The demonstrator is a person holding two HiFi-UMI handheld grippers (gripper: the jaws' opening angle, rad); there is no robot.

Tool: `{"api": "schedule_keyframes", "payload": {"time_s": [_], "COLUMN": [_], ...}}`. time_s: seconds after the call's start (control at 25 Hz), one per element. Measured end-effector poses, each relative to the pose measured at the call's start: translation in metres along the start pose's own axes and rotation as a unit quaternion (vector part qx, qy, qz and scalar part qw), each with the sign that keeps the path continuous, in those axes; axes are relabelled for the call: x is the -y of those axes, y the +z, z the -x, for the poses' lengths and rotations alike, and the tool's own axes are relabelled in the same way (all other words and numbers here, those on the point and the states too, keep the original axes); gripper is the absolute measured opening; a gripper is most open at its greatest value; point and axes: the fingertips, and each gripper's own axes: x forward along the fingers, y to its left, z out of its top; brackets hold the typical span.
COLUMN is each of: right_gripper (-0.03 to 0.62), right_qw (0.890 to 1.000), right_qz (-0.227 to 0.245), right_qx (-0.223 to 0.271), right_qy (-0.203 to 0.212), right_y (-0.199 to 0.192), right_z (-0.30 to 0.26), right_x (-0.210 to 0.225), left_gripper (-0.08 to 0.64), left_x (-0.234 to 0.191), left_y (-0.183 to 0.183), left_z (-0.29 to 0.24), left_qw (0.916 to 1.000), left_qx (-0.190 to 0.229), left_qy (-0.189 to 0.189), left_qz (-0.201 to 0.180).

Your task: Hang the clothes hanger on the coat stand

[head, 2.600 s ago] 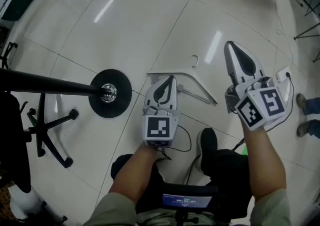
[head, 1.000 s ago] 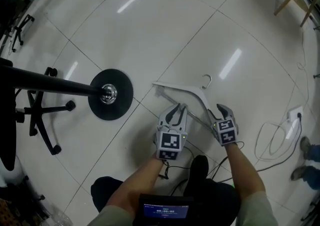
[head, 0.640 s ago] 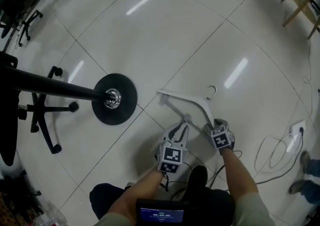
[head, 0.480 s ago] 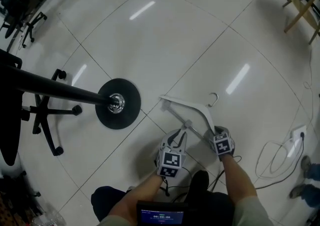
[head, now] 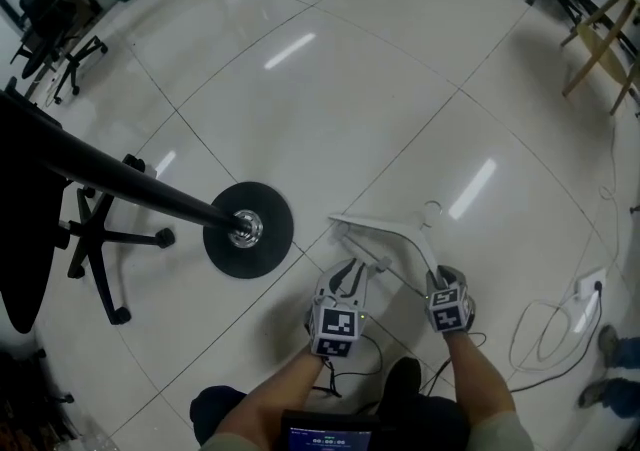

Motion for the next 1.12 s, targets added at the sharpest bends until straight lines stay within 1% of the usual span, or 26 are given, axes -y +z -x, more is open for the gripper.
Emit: {"api": "schedule_keyframes", "payload": {"time_s": [0.08,0.2,0.28,0.4,0.48,0.6,0.72,0.8,0.92,1.0,1.12], "right_gripper": [0.084,0.084,0.084,0.084,0.084,0.084,0.084,0.084,0.084,0.084,0.084], "right_qw": [0.999,0.995,0.989,0.981,0.975,0.969,0.964,0.960,0.952,0.946,0.938], "right_qz": [0.024,0.054,0.087,0.113,0.125,0.136,0.146,0.153,0.170,0.176,0.185], "right_qx": [0.023,0.057,0.070,0.093,0.109,0.131,0.146,0.154,0.174,0.196,0.220], "right_qy": [-0.024,-0.065,-0.095,-0.131,-0.147,-0.160,-0.169,-0.176,-0.184,-0.187,-0.192], "right_y": [0.026,0.066,0.099,0.160,0.204,0.271,0.331,0.371,0.435,0.469,0.527], "right_z": [0.027,0.078,0.125,0.212,0.274,0.371,0.467,0.528,0.635,0.718,0.860], "right_x": [0.006,0.029,0.042,0.048,0.053,0.063,0.069,0.060,0.043,0.040,0.033], "left_gripper": [0.081,0.080,0.078,0.078,0.078,0.078,0.078,0.078,0.078,0.078,0.078], "left_x": [-0.007,-0.008,-0.009,-0.013,-0.012,-0.001,0.003,0.000,0.002,0.019,0.047], "left_y": [0.024,0.072,0.110,0.181,0.238,0.333,0.421,0.478,0.577,0.650,0.756], "left_z": [0.010,0.031,0.055,0.105,0.140,0.194,0.252,0.297,0.382,0.446,0.556], "left_qw": [0.9998,0.9989,0.9982,0.9964,0.9946,0.9901,0.9881,0.9857,0.9808,0.9774,0.9709], "left_qx": [0.019,0.045,0.057,0.084,0.101,0.134,0.149,0.163,0.190,0.205,0.229], "left_qy": [0.005,0.007,0.006,-0.006,-0.006,-0.011,-0.008,-0.004,-0.003,-0.001,0.005], "left_qz": [-0.007,-0.015,-0.017,-0.011,-0.020,-0.040,-0.035,-0.042,-0.045,-0.052,-0.070]}}
